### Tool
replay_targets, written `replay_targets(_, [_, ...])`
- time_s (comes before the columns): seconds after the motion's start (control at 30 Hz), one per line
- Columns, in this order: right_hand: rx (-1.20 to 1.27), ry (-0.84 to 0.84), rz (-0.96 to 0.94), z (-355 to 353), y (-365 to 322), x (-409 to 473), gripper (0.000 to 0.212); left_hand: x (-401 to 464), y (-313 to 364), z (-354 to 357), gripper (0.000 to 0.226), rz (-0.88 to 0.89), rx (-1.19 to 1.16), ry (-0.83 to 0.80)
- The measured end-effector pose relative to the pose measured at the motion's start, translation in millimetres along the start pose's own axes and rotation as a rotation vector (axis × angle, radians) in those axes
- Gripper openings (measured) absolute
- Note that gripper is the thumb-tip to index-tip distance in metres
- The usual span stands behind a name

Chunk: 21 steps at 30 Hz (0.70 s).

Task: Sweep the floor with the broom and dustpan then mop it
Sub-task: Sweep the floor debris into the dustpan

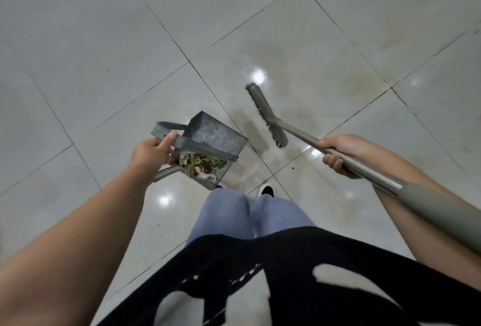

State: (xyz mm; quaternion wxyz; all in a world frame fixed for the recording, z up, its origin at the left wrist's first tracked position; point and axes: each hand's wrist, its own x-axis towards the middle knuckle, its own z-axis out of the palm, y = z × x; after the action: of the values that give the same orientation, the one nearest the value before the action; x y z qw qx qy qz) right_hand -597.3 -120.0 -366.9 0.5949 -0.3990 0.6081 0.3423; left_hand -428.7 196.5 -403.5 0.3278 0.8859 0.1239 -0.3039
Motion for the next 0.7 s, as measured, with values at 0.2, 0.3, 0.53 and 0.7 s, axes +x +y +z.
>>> replay_targets(0.2, [0.179,0.015,0.036,9,68,-12,0.03,-13,-25,-12,0.046,0.044,0.075,-0.074])
replay_targets(0.3, [0.265,0.04,0.021,31,95,-18,0.028,-13,-42,-23,0.046,0.052,0.088,-0.101])
replay_targets(0.53, [0.327,0.049,-0.022,128,123,-28,0.032,-23,-101,-94,0.044,0.115,0.056,-0.165])
replay_targets(0.7, [0.282,0.0,-0.024,199,122,-26,0.032,-21,-136,-144,0.042,0.097,0.036,-0.166])
